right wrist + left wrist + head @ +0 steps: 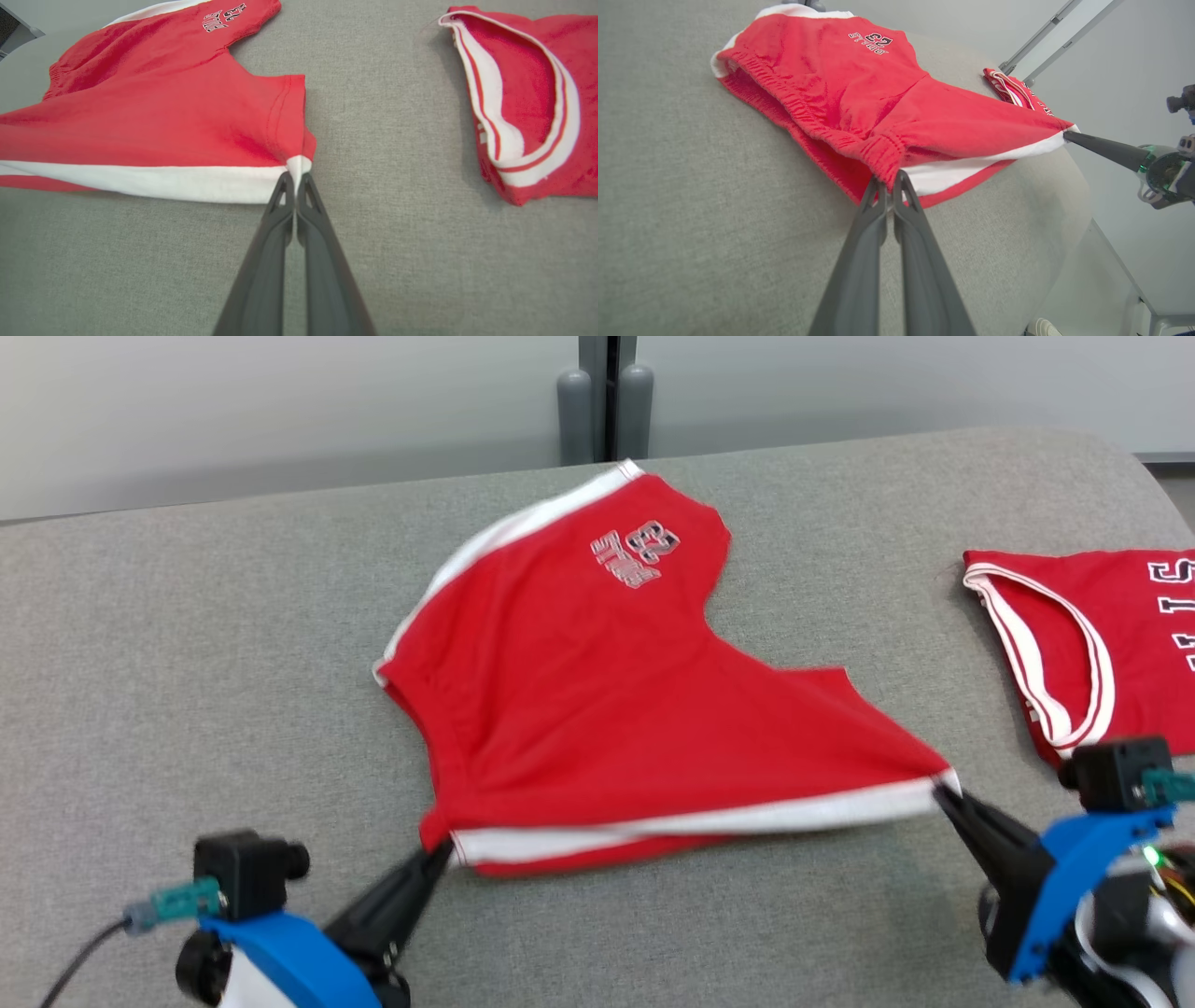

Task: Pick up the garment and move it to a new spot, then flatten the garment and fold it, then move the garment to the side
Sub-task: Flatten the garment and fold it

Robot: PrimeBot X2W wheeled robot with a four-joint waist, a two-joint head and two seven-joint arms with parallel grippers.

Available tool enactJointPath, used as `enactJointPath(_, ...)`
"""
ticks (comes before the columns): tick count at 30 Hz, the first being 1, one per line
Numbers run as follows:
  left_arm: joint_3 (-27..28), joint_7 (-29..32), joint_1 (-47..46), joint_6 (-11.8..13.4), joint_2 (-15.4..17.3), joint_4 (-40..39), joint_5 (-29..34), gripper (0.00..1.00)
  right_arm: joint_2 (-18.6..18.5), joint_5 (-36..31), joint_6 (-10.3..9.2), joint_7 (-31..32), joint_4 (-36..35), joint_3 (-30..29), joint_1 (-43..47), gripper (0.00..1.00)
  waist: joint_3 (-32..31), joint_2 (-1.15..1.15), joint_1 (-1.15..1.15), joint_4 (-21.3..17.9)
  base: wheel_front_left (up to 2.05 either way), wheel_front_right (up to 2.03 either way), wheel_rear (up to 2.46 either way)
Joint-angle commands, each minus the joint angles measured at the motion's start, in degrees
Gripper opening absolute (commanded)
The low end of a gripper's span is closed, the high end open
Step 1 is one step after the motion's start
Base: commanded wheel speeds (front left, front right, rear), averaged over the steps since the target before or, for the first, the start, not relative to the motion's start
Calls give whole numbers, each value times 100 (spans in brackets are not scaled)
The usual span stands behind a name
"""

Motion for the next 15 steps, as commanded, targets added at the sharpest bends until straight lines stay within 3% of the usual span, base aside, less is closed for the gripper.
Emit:
enactJointPath(1,-35,134,234,171,140,-330,-87,0,113,-195,1,401,-521,-218,401,0,-36,0,2,22,0,0,0)
enactJointPath(6,-166,457,1010,750,421,-1395,-366,0,564,-790,2,1711,-2300,-985,1444,0,-64,0,2,77,0,0,0)
enactJointPath(8,-143,455,1281,927,355,-1699,-585,0,698,-970,1,2150,-2786,-1157,1705,0,-61,0,2,120,0,0,0)
enactJointPath(12,-62,350,1427,1017,276,-1938,-763,0,819,-1128,2,2510,-3277,-1302,1675,0,-24,0,2,228,0,0,0)
enactJointPath(15,36,139,1271,784,-91,-1806,-1021,0,728,-1281,2,2471,-3137,-1232,1360,0,58,0,2,361,0,0,0)
